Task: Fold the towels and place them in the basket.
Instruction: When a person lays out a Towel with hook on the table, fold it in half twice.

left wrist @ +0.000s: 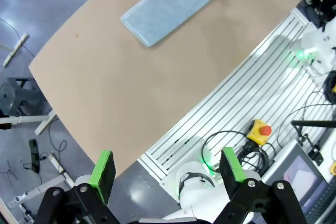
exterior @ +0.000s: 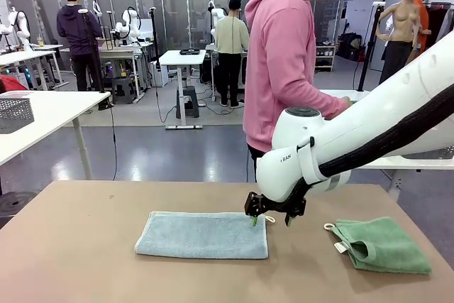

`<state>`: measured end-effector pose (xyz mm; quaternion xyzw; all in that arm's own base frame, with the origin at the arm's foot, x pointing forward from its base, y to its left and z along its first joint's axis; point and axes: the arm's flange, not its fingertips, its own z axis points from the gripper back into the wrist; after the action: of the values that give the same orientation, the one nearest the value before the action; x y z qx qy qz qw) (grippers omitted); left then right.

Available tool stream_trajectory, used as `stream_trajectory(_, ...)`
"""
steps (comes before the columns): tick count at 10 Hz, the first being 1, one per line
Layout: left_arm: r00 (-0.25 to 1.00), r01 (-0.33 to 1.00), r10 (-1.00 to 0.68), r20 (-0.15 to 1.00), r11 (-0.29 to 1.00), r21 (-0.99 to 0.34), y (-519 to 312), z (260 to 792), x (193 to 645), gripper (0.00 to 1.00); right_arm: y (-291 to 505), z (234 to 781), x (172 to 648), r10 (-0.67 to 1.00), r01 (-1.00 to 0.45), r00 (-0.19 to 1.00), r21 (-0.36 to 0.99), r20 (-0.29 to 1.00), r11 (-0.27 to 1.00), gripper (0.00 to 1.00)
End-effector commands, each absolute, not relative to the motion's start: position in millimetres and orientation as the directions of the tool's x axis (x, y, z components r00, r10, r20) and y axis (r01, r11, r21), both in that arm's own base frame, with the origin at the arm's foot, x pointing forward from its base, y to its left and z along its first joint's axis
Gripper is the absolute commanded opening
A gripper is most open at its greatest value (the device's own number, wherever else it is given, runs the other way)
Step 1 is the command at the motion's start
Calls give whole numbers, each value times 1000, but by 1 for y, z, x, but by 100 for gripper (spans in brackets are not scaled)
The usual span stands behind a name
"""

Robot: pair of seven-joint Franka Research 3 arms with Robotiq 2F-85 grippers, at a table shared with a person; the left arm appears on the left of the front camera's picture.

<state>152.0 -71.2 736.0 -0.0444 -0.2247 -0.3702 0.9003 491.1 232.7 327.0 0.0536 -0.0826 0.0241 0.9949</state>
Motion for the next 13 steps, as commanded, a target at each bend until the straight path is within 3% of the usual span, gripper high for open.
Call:
stream_trajectory(1,630,685,-646,431,724,84,-70,736,152,100,245,315,505,-66,47,986,127,150,991,100)
stream_trajectory(8,630,685,-646,431,724,84,-70,736,152,100,249,283,522,-104,94,993,166,54,982,100)
stream_trajectory(9,630,685,-646,431,724,84,-70,736,152,100,249,281,522,-102,92,993,169,54,981,49)
stream_trajectory(10,630,685,-646,431,724,84,-70,736,152,100,249,279,521,-109,100,993,169,47,981,40)
stream_trajectory(11,630,685,-646,431,724,84,-70,736,152,100,248,277,519,-113,104,993,171,43,980,0)
stream_trajectory(13,630,685,-646,431,724,84,-70,736,152,100,250,275,518,-116,109,993,161,35,981,0)
